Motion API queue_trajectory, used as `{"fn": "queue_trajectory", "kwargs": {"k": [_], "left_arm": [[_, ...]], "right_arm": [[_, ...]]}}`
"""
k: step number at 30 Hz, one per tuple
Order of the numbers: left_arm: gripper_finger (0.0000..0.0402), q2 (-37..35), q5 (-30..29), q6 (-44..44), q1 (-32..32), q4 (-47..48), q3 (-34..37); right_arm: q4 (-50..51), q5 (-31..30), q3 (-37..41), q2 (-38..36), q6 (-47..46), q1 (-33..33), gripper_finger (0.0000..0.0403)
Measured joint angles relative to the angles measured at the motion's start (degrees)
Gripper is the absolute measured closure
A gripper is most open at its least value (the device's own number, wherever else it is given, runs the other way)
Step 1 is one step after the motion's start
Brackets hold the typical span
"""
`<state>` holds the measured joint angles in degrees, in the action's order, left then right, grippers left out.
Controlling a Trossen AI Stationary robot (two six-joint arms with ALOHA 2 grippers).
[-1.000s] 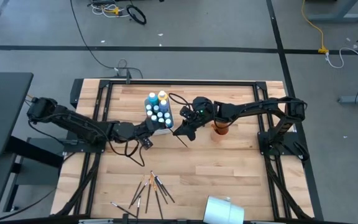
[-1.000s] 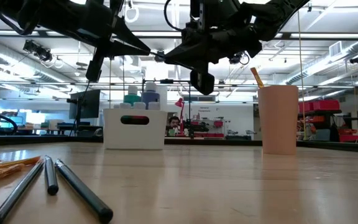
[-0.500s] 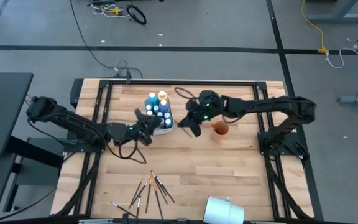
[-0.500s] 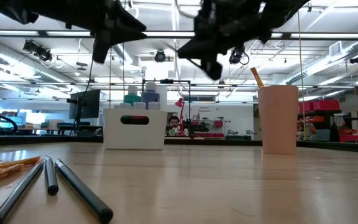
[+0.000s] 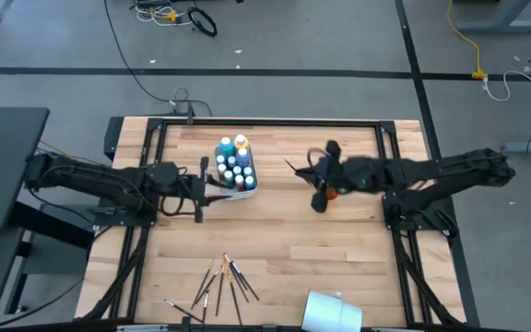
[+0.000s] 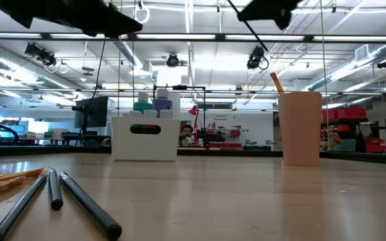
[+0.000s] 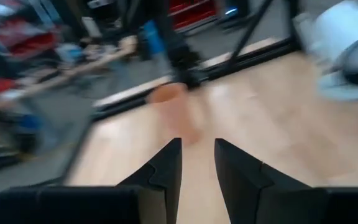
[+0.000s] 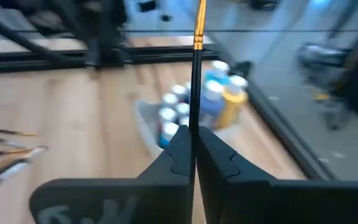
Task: Pick & Place Paint Supplies
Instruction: Put the gold paint brush into the orange cup
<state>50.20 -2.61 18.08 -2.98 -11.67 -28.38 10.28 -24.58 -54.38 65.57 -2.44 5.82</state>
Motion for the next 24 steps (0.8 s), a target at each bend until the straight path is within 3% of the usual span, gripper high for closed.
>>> {"fn": "queue_trajectory", "kwargs": {"k": [2,5,13,24], "left_arm": [[0.0299,-0.1,5.6,-3.1,1.0,0.1,0.0],[0.0299,0.0,9.9,-5.5,1.7,0.3,0.0],[0.0299,0.0,8.6,-5.5,1.7,0.3,0.0],[0.0299,0.0,6.7,-5.5,1.7,0.3,0.0]], "right_arm": [[-2.6,-5.2,4.3,-1.9,-0.6,2.2,0.0395],[-8.5,-6.1,11.5,-4.9,-2.5,3.5,0.0395],[-25.0,-6.1,26.1,-10.9,-1.4,4.0,0.0396],[-26.1,-12.0,33.6,-12.9,1.0,4.0,0.0393]]}}
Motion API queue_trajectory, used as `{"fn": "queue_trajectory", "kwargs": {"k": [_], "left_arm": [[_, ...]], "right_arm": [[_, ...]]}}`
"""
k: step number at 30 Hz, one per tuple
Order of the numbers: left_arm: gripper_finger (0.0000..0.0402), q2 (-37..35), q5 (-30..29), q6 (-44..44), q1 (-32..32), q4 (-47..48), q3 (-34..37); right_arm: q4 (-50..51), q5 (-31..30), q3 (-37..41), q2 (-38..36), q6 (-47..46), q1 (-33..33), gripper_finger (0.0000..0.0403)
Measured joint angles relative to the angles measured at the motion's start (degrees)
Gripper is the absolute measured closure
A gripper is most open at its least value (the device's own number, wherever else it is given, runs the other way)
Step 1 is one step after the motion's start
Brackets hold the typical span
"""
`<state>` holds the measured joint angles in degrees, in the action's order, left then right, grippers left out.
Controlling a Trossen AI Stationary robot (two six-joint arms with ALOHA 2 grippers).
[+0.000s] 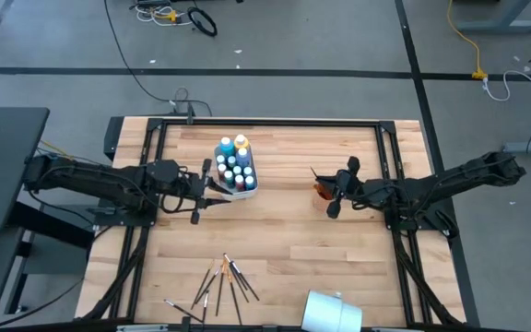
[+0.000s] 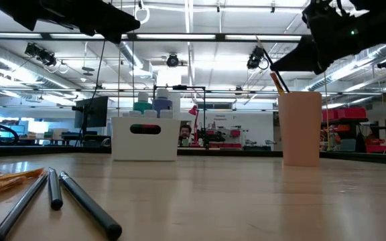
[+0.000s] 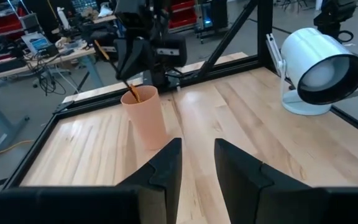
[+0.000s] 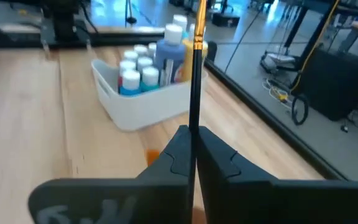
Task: Pick & Place Paint Supplies
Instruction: Put the gold paint brush into the orange cup, then put the silver paint brush into the orange cup
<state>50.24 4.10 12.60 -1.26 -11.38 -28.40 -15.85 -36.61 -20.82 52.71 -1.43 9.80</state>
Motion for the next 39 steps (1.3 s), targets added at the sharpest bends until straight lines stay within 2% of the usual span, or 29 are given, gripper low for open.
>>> {"fn": "queue_trajectory", "kwargs": {"k": [3,9,15,18,21,24,27,29,32,35,39], "left_arm": [[0.0299,0.0,0.0,0.0,0.0,0.0,0.0],[0.0299,0.0,0.0,0.0,0.0,0.0,0.0],[0.0299,0.0,0.0,0.1,0.0,0.0,0.0],[0.0299,0.0,-0.3,0.2,0.0,0.0,0.0],[0.0299,0.0,-0.4,0.1,0.0,-0.2,0.4],[0.0299,0.0,-0.4,-0.2,0.0,0.0,1.3],[0.0299,0.4,0.6,-2.4,0.0,-0.1,2.1],[0.0299,0.6,2.1,-4.5,-0.1,0.3,2.5],[0.0299,1.2,4.9,-6.9,-0.6,-0.2,2.7],[0.0299,3.2,5.2,-9.3,-2.5,0.8,2.9],[0.0291,9.5,4.0,-11.2,-6.6,0.1,2.8]], "right_arm": [[0.1,0.2,1.4,0.0,-0.7,0.0,0.0381],[-1.3,4.5,3.7,0.0,-2.5,0.0,0.0347],[-3.0,2.0,3.7,0.0,0.1,0.0,0.0317],[-10.8,1.1,3.7,0.0,5.6,0.0,0.0304],[-23.2,3.7,3.7,0.0,11.5,0.0,0.0293],[-34.3,9.4,3.7,0.0,16.4,0.0,0.0284],[-40.3,16.6,3.7,0.0,20.1,0.0,0.0272],[-40.9,19.2,3.7,0.0,20.1,0.0,0.0261],[-39.2,19.5,3.7,0.8,17.4,0.0,0.0244],[-38.5,19.4,3.7,2.3,16.2,0.0,0.0229],[-38.8,19.2,3.7,3.1,15.8,0.0,0.0218]]}}
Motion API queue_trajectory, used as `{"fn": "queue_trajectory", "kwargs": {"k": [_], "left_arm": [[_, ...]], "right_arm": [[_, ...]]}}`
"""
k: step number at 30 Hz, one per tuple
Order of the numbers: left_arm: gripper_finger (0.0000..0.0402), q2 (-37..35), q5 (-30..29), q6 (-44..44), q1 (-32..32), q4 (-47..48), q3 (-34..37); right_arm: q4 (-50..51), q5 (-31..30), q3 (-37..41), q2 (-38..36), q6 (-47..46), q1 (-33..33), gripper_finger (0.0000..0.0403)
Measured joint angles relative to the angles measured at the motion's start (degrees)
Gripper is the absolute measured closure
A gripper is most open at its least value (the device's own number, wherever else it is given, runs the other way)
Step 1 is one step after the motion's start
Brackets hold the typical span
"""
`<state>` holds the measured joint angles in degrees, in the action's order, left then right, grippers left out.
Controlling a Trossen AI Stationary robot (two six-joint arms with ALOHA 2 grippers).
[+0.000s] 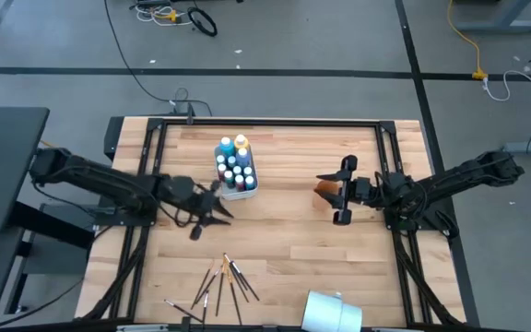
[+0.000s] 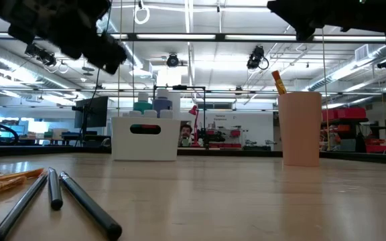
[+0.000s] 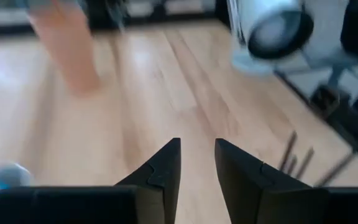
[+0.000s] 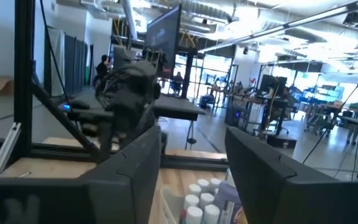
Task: Pick & Place Paint Supplies
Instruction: Put the silver paint brush into the orange cup
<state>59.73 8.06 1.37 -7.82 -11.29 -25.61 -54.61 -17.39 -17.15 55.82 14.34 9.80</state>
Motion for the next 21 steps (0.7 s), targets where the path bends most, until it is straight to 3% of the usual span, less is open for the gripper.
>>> {"fn": "queue_trajectory", "kwargs": {"k": [11,21], "left_arm": [[0.0224,14.1,-2.1,-3.8,-7.7,-0.3,0.0],[0.0222,26.9,-4.5,-0.7,-12.9,-5.4,0.0]], "right_arm": [[-1.0,-0.1,0.0,0.0,-1.9,0.0,0.0217],[-1.1,-0.1,0.0,0.0,-1.9,0.0,0.0217]]}}
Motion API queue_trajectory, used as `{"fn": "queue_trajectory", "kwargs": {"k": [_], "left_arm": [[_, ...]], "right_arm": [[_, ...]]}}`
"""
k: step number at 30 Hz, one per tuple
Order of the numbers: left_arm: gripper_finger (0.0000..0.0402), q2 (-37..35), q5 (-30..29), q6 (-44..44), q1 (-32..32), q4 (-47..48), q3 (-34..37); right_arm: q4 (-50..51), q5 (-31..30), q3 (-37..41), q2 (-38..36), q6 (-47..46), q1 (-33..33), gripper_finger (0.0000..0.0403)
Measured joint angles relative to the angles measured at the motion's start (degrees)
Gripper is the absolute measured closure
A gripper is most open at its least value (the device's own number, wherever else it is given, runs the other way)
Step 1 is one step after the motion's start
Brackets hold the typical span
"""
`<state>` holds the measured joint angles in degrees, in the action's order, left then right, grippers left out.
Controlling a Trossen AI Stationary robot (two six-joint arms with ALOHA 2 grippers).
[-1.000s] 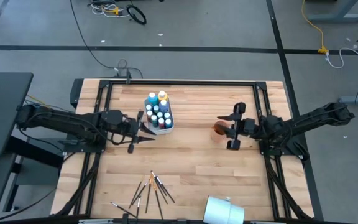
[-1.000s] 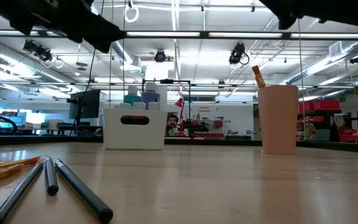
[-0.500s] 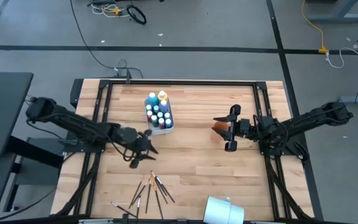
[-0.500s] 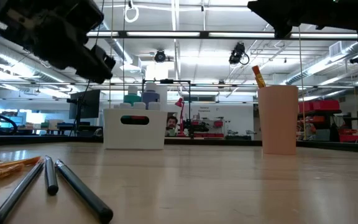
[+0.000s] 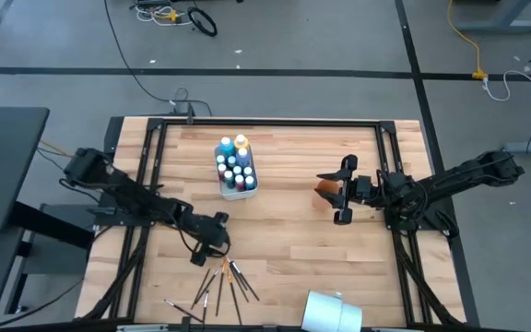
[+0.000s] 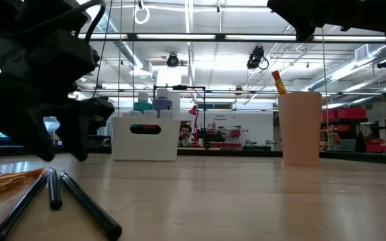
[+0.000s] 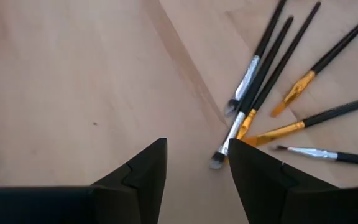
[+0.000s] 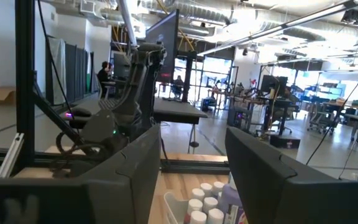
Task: Pick & Place Paint Supplies
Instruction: Put the silver paint brush into the orange cup
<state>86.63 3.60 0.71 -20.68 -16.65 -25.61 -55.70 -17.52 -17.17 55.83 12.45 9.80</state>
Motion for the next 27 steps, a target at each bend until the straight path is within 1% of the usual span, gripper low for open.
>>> {"fn": "queue_trajectory", "kwargs": {"k": [4,10,12,14,16,22,23,27], "left_arm": [[0.0223,2.9,0.4,-0.2,-0.7,-2.2,0.0],[0.0225,3.9,-0.2,0.8,-1.1,-2.8,-0.1],[0.0233,3.9,-1.1,2.0,-1.1,-2.7,-0.1],[0.0251,3.9,-1.6,3.3,-1.1,-2.7,-0.1],[0.0278,4.0,-1.7,4.4,-1.1,-2.6,-0.1],[0.0383,4.0,-2.2,5.2,-0.4,-2.4,-0.1],[0.0391,4.0,-2.4,5.1,-0.2,-2.4,-0.1],[0.0392,4.0,-5.3,5.8,0.4,-2.4,-0.1]], "right_arm": [[0.0,0.0,0.0,0.0,0.0,0.0,0.0217],[0.0,0.0,0.0,0.0,0.0,0.0,0.0217],[0.0,0.0,0.0,0.0,0.0,0.0,0.0217],[0.0,0.0,0.0,0.0,0.0,0.0,0.0217],[0.0,0.0,0.0,0.0,0.0,0.0,0.0217],[0.0,0.0,0.0,0.0,0.0,0.0,0.0217],[0.0,0.0,0.0,0.0,0.0,0.0,0.0217],[0.0,0.0,0.0,0.0,0.0,0.0,0.0217]]}}
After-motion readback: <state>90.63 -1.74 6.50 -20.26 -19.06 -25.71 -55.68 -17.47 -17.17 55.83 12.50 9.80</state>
